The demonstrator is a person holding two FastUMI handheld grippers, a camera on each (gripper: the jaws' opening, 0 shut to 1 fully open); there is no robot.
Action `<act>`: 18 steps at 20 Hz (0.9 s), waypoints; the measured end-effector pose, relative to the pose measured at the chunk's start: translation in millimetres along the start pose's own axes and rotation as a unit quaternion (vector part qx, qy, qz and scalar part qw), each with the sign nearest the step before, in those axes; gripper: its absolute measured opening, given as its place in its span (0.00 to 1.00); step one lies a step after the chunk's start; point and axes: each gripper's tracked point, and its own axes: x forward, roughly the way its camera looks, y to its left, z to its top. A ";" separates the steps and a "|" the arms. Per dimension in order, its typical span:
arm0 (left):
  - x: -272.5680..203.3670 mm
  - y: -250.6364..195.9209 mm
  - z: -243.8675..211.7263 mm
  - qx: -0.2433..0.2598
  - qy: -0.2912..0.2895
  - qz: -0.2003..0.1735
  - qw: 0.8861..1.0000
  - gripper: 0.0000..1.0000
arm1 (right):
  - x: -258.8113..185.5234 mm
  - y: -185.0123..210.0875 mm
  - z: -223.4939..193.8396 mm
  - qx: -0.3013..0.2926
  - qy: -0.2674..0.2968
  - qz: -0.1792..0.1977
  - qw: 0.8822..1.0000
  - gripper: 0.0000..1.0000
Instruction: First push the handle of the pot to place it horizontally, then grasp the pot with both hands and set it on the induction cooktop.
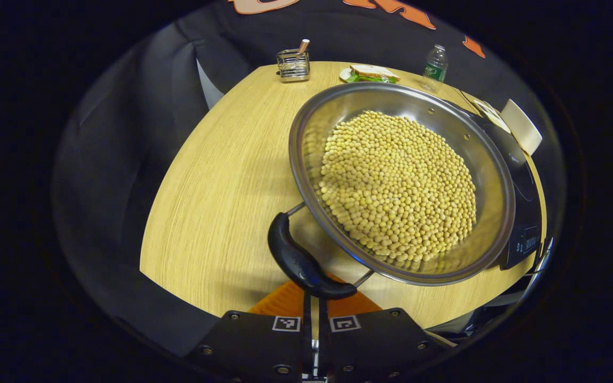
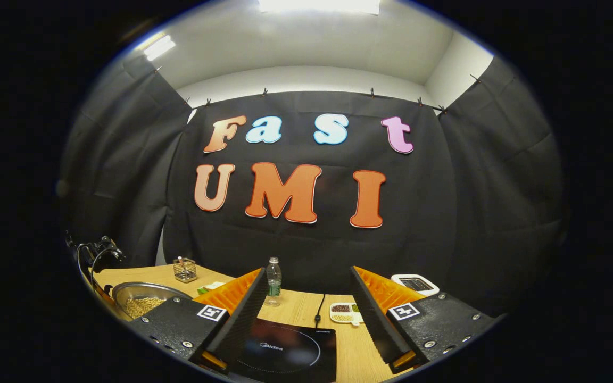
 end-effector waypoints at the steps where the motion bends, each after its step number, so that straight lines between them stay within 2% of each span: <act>1: 1.0 4.6 4.0 -0.001 -0.005 0.005 1.000 0.06 | 3.8 6.1 -2.1 0.001 0.004 0.005 1.000 0.95; 4: 3.8 23.6 13.7 0.007 -0.025 0.030 0.999 0.05 | 11.9 24.2 -11.9 0.000 0.019 0.020 1.000 0.95; 11: 15.2 47.6 43.4 0.021 -0.081 0.057 0.995 0.05 | 26.5 60.6 -43.7 -0.012 0.072 0.055 0.996 0.95; 12: 16.5 51.1 49.0 0.021 -0.091 0.059 0.994 0.00 | 27.0 65.2 -49.3 -0.015 0.081 0.059 0.995 0.95; 15: 21.7 64.0 64.3 0.024 -0.122 0.068 0.990 0.00 | 26.3 79.7 -63.0 -0.014 0.104 0.076 0.992 0.95; 16: 23.5 66.8 69.9 0.024 -0.133 0.070 0.988 0.05 | 26.9 85.7 -66.9 -0.011 0.113 0.083 0.990 0.95; 18: 26.7 70.7 79.7 0.023 -0.150 0.070 0.986 0.05 | 27.2 99.3 -75.6 -0.005 0.131 0.098 0.987 0.95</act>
